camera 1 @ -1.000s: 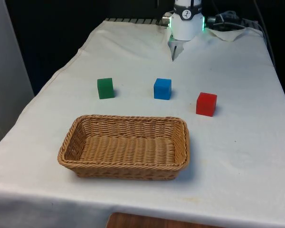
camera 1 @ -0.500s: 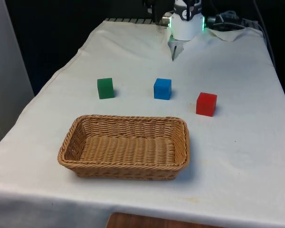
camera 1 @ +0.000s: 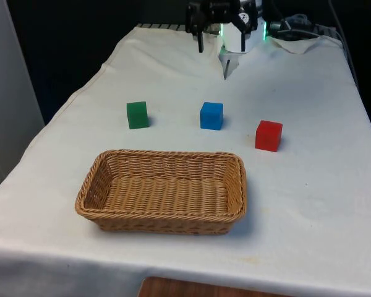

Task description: Pick up the blue cube and place it into the basket.

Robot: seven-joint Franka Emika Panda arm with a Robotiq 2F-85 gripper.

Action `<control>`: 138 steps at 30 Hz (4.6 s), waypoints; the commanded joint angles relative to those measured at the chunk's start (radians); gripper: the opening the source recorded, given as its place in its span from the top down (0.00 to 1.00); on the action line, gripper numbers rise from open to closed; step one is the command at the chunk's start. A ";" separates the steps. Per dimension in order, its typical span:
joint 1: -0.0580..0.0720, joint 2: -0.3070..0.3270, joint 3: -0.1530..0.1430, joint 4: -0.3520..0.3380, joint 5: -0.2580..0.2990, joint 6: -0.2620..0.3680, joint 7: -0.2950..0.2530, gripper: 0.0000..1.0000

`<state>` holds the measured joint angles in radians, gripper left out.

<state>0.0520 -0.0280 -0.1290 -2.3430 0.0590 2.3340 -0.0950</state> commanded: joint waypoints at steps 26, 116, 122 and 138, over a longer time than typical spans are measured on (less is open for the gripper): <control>0.001 0.109 0.003 -0.032 -0.018 0.122 0.004 0.00; -0.026 0.419 -0.018 0.031 0.039 0.323 -0.054 0.31; -0.026 0.420 -0.020 0.031 0.039 0.322 -0.054 1.00; -0.015 0.353 -0.033 0.030 0.017 0.265 -0.031 1.00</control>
<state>0.0290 0.3370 -0.1520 -2.3090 0.0920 2.6090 -0.1400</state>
